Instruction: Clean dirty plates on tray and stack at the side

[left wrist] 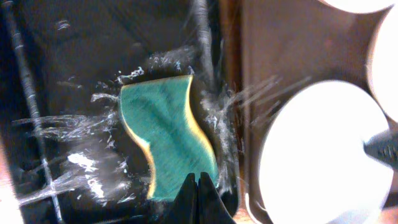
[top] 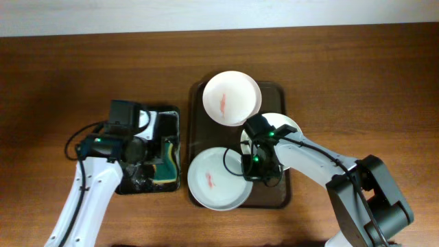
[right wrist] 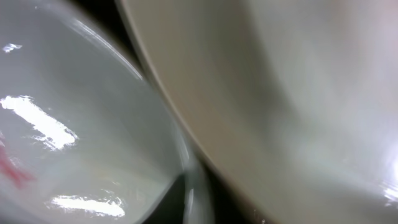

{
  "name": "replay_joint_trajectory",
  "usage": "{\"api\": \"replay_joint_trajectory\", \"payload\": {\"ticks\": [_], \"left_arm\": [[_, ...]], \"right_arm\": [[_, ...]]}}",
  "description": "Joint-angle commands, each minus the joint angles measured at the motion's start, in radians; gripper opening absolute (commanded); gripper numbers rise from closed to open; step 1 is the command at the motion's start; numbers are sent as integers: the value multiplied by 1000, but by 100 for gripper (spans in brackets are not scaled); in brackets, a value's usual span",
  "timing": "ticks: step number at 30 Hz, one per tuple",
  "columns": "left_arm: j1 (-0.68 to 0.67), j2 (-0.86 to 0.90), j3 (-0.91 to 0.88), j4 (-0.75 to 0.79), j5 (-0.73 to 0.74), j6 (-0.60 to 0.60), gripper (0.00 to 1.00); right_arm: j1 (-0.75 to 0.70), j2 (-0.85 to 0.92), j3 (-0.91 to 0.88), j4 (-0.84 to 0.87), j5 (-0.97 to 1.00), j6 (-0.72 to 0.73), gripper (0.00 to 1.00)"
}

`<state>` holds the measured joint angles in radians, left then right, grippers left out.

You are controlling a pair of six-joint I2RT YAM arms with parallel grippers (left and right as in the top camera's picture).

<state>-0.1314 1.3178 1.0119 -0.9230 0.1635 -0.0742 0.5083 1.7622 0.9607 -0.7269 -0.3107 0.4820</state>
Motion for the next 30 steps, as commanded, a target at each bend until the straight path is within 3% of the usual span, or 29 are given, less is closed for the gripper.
{"api": "replay_joint_trajectory", "payload": {"ticks": [1, 4, 6, 8, 9, 10, 13, 15, 19, 20, 21, 26, 27, 28, 30], "left_arm": [[-74, -19, 21, 5, 34, 22, 0], [-93, -19, 21, 8, 42, -27, 0], [-62, -18, 17, -9, -71, -211, 44], [-41, -9, -8, 24, -76, -247, 67], [-42, 6, -28, 44, -74, -248, 73], [-43, 29, -51, 68, -76, -248, 72], [-43, 195, -93, 154, -160, -316, 59], [-43, 316, -93, 212, -110, -326, 45], [-44, 467, -93, 277, -56, -322, 38], [-44, 486, -93, 277, -59, -321, 29], [-44, 502, -93, 279, -58, -321, 0], [-41, 418, 16, 135, -57, -217, 0], [-41, 372, 59, 80, -93, -212, 2], [-41, 345, 76, 56, -119, -212, 20], [-42, 315, 79, 28, -149, -212, 64]], "right_arm": [[-45, 9, -13, 63, 60, 21, 4], [-51, -2, -13, 88, 68, 21, 4], [-51, -2, -13, 76, 95, 21, 5], [-51, -2, -13, 61, 103, 21, 18], [-51, -2, -13, 59, 103, 21, 22], [-50, -2, -13, 59, 102, 21, 24], [-51, -2, -13, 47, 103, 21, 25], [-51, -2, -13, 46, 103, 20, 26], [-51, -2, -13, 47, 103, 21, 26], [-51, -2, -13, 47, 106, 21, 26], [-51, -2, -13, 46, 106, 21, 26], [-51, -2, -13, 47, 106, 20, 26], [-51, -2, -13, 47, 106, 21, 26], [-51, -2, -13, 47, 106, 21, 26], [-51, -2, -13, 46, 106, 21, 26]]}}
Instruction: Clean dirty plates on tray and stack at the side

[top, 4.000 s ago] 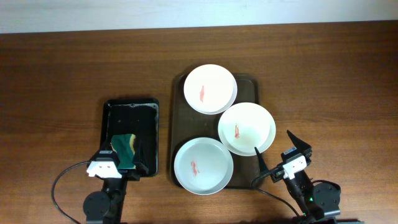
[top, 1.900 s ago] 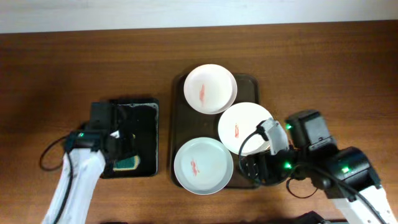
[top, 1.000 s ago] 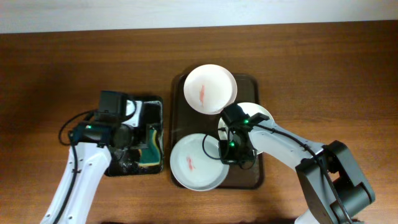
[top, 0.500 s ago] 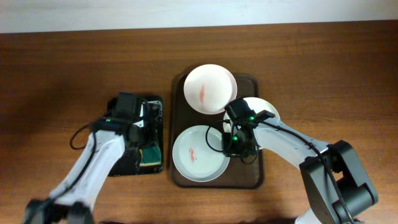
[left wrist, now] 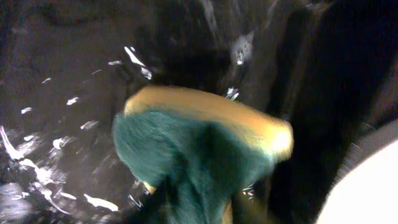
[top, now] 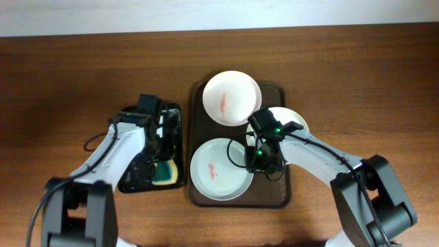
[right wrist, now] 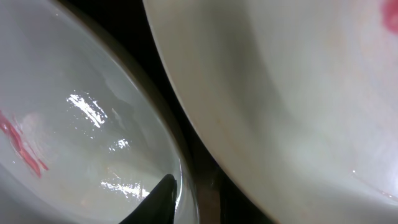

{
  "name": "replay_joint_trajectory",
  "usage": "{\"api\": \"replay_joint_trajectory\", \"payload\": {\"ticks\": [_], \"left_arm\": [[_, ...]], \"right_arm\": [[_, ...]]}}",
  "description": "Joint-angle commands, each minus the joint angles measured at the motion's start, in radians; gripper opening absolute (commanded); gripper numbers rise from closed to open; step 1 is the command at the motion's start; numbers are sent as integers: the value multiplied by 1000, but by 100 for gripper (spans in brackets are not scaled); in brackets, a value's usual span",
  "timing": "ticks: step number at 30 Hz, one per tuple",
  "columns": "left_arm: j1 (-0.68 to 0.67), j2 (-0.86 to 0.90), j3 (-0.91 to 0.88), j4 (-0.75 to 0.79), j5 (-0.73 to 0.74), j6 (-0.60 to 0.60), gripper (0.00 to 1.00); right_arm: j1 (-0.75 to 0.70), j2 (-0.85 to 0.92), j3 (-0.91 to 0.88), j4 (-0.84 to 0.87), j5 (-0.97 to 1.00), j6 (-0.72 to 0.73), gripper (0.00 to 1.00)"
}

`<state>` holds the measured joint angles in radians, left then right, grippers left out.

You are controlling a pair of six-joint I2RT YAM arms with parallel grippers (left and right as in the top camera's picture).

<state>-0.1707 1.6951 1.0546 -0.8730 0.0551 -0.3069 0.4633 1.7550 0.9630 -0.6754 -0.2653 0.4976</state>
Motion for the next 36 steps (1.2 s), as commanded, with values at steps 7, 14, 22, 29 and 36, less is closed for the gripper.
{"api": "replay_joint_trajectory", "payload": {"ticks": [7, 14, 22, 29, 36], "left_arm": [[-5, -58, -107, 15, 96, 0, 54], [-5, -61, -171, 110, 113, -21, 0], [-80, -162, 129, -79, 282, 31, 0], [-378, -71, -99, 310, 282, -321, 0], [-399, 166, -135, 442, 217, -404, 0]], "right_arm": [[-6, 5, -15, -5, 61, 5, 27], [-6, 5, -15, -5, 61, 0, 27], [-6, 5, -15, -8, 173, 58, 4], [-6, 5, -15, 6, 184, 95, 4], [-6, 5, -15, -2, 184, 95, 4]]}}
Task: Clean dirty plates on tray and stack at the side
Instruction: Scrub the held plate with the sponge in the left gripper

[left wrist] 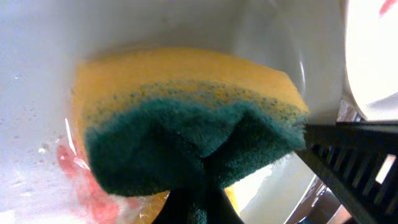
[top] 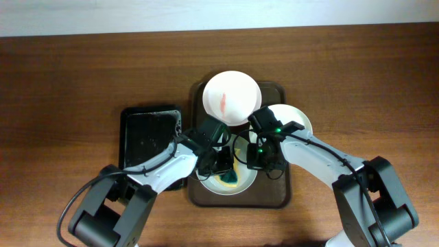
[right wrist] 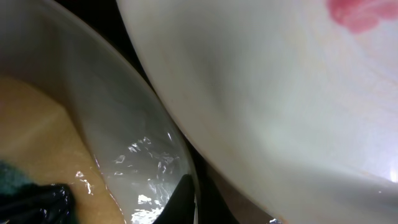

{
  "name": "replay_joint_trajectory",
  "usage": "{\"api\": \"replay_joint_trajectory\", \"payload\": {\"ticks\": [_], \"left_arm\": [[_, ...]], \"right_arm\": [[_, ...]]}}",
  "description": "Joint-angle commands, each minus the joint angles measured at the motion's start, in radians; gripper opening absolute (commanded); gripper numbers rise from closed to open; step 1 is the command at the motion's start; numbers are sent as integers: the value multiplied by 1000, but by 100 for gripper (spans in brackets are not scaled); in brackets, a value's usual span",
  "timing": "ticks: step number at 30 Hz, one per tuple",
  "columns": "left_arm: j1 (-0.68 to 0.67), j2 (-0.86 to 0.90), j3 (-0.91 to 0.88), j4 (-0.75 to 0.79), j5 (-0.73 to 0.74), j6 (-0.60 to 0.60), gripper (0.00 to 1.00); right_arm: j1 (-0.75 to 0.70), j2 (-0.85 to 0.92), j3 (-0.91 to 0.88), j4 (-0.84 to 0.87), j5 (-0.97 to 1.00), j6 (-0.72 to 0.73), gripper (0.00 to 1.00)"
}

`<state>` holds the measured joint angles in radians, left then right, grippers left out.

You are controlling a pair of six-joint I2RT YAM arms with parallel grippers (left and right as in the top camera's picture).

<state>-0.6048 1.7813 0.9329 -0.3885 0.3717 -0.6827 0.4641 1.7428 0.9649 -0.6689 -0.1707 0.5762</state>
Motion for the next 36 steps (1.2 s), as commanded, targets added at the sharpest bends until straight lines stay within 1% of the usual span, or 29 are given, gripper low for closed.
{"api": "replay_joint_trajectory", "payload": {"ticks": [1, 3, 4, 6, 7, 9, 11, 13, 15, 16, 18, 21, 23, 24, 25, 27, 31, 32, 33, 34, 35, 36], "left_arm": [[71, 75, -5, -95, -167, -28, 0], [140, 62, 22, -211, -331, -16, 0], [171, 52, 37, -240, -393, 35, 0], [196, 35, 80, -302, -478, 79, 0], [194, 31, 107, -313, -492, 103, 0], [176, 30, 125, -295, -455, 105, 0], [153, 36, 118, -229, -295, 105, 0], [123, 38, 91, -116, -130, 105, 0], [83, 38, 68, -8, 4, 104, 0], [46, 39, 66, 44, 36, 76, 0], [20, 42, 65, 84, 36, 58, 0], [10, 68, 65, 103, 44, 39, 0], [10, 116, 65, 105, 43, 40, 1], [12, 138, 65, 105, 31, 40, 2], [21, 164, 66, 95, -22, 61, 1], [49, 163, 70, 13, -169, 82, 0], [149, 116, 170, -332, -534, 82, 0], [158, 94, 201, -397, -607, 82, 0], [158, 74, 224, -430, -640, 95, 0], [156, 53, 241, -450, -643, 103, 0], [154, 25, 256, -468, -631, 105, 0], [154, -25, 264, -483, -575, 108, 0]], "right_arm": [[-6, 18, -17, -11, 89, 17, 4], [-6, 18, -17, -12, 89, 17, 4], [-6, 18, -17, -12, 89, 17, 4], [-6, 18, -17, -16, 89, 17, 4], [-6, 18, -17, -16, 89, 17, 4], [-6, 18, -17, -16, 89, 17, 4], [-6, 18, -17, -16, 90, 16, 4], [-6, 18, -17, -16, 90, 16, 4], [-6, 18, -17, -15, 90, 4, 4], [-6, 18, -17, -14, 90, 0, 4], [-6, 18, -17, -15, 90, -3, 4], [-6, 18, -17, -15, 90, -3, 4], [-6, 18, -17, -16, 90, -3, 4], [-6, 18, -17, -16, 90, -3, 4], [-6, 18, -17, -16, 90, -3, 4], [-6, 18, -17, -19, 90, -3, 4], [-6, 18, -17, -19, 90, -3, 4], [-6, 18, -17, -19, 90, -3, 4], [-6, 18, -17, -19, 90, -3, 4], [-6, 18, -17, -19, 90, -3, 4], [-6, 18, -17, -23, 90, -3, 4], [-6, 18, -17, -26, 90, -3, 4]]}}
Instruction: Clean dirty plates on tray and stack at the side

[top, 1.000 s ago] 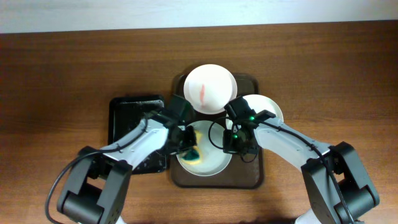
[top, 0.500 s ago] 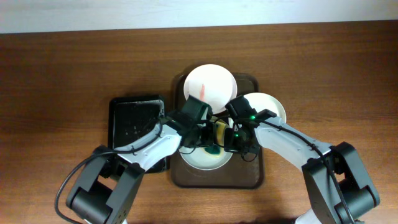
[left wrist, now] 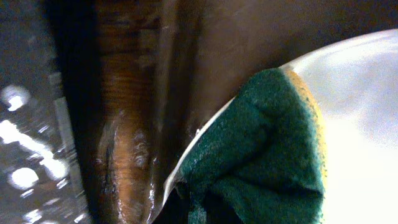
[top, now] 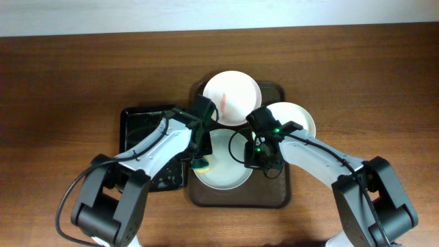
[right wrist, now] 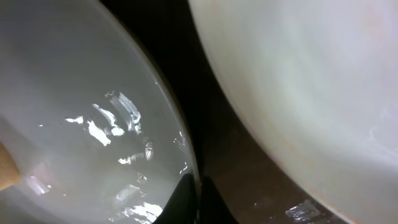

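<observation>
A brown tray (top: 276, 196) holds three white plates. The front plate (top: 226, 168) looks white and wet. My left gripper (top: 201, 162) is shut on a green-and-yellow sponge (left wrist: 261, 155), which rests on that plate's left rim (left wrist: 205, 134). My right gripper (top: 256, 156) is shut on the same plate's right rim (right wrist: 194, 167), one finger inside and one outside. The back plate (top: 232, 97) carries a red smear. The right plate (top: 293, 118) lies partly under my right arm.
A black wet tray (top: 140, 130) lies on the wooden table left of the brown tray, under my left arm. The right plate (right wrist: 311, 87) overhangs the brown tray's right edge. Bare table spreads to the far left and far right.
The sponge in my left gripper has gone from the middle of the front plate, over a red smear, to its left rim. The smear no longer shows. My right gripper still holds the rim.
First my left gripper was at the sponge in the black tray and my right at the front plate's rim. Then the left was shut on the sponge there. Later the sponge lay on the plate's red smear. Now it sits at the left rim and the plate looks white.
</observation>
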{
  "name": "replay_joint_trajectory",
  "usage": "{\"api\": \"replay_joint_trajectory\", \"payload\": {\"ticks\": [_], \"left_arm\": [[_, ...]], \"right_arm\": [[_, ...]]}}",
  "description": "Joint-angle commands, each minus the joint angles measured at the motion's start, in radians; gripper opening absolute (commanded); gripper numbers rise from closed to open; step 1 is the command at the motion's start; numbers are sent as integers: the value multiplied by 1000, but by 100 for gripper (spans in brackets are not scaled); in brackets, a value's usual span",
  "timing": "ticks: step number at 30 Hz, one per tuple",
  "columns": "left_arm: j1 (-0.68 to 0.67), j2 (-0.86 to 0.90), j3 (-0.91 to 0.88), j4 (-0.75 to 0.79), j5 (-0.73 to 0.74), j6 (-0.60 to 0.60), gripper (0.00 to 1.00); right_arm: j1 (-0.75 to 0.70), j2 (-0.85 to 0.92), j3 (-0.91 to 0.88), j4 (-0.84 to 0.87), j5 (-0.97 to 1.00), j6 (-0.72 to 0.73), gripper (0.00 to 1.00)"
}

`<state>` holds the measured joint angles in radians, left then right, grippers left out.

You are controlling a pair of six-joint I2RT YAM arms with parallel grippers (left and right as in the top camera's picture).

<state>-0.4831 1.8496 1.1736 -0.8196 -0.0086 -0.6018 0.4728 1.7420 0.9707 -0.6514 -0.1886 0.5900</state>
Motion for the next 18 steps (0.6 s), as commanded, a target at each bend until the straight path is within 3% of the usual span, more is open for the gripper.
{"api": "replay_joint_trajectory", "payload": {"ticks": [1, 3, 6, 9, 12, 13, 16, 17, 18], "left_arm": [[35, -147, 23, -53, -124, 60, 0], [42, -263, 23, -57, -13, 146, 0], [121, -443, 18, -149, 2, 228, 0], [262, -476, -67, -154, 11, 270, 0], [462, -475, -307, 66, 239, 343, 1], [508, -475, -336, 103, 250, 344, 13], [567, -476, -320, 105, 292, 406, 33], [570, -477, -293, 91, 336, 437, 46], [570, -481, -277, 81, 335, 439, 50]], "right_arm": [[-15, 18, -23, -46, 108, -22, 4], [-15, 5, -23, -60, 119, -35, 4], [-14, -76, -23, -87, 148, -71, 4], [-13, -201, -23, -129, 191, -115, 4], [71, -418, -23, -197, 357, -138, 4], [124, -475, -23, -216, 435, -137, 4], [266, -532, -22, -233, 638, -137, 4], [324, -531, -16, -245, 743, -137, 4], [360, -530, -11, -257, 814, -137, 4]]}}
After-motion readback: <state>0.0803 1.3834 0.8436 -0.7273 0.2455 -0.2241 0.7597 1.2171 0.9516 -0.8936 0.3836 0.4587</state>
